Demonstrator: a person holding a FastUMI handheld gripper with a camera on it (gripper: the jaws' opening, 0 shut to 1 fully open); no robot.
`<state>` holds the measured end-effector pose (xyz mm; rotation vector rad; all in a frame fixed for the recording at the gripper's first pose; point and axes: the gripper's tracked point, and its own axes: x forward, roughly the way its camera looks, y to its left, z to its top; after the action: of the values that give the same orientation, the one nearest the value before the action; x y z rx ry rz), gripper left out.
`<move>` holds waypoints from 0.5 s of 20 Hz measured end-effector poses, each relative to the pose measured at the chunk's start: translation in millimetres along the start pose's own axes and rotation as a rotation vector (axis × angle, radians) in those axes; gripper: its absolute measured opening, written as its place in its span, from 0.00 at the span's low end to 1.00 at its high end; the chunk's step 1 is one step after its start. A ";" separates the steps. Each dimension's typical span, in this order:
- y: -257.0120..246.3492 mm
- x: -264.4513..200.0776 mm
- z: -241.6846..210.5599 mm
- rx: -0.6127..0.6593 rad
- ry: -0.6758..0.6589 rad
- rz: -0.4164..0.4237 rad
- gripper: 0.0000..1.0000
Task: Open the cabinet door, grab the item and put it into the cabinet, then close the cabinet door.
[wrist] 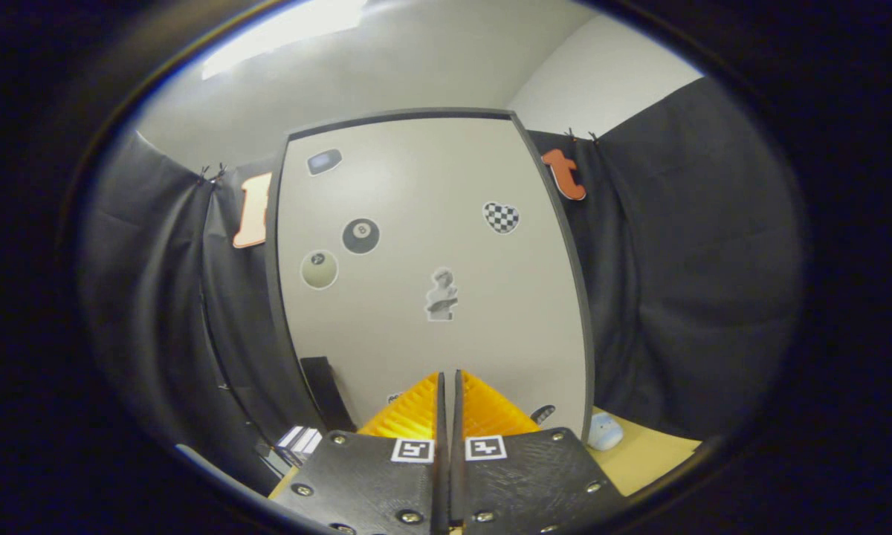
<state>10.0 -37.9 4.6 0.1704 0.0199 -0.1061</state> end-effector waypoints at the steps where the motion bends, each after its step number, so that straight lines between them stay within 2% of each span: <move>1: 12.4 0.5 -3.6 0.001 0.010 0.033 0.01; 2: 23.9 1.6 -9.7 -0.003 0.026 0.066 0.02; 6: 69.9 5.7 -46.1 -0.037 0.135 0.198 0.42; 10: 95.7 18.3 -72.5 -0.085 0.175 0.241 0.49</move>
<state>37.7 66.3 -51.3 0.0960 0.1772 0.1498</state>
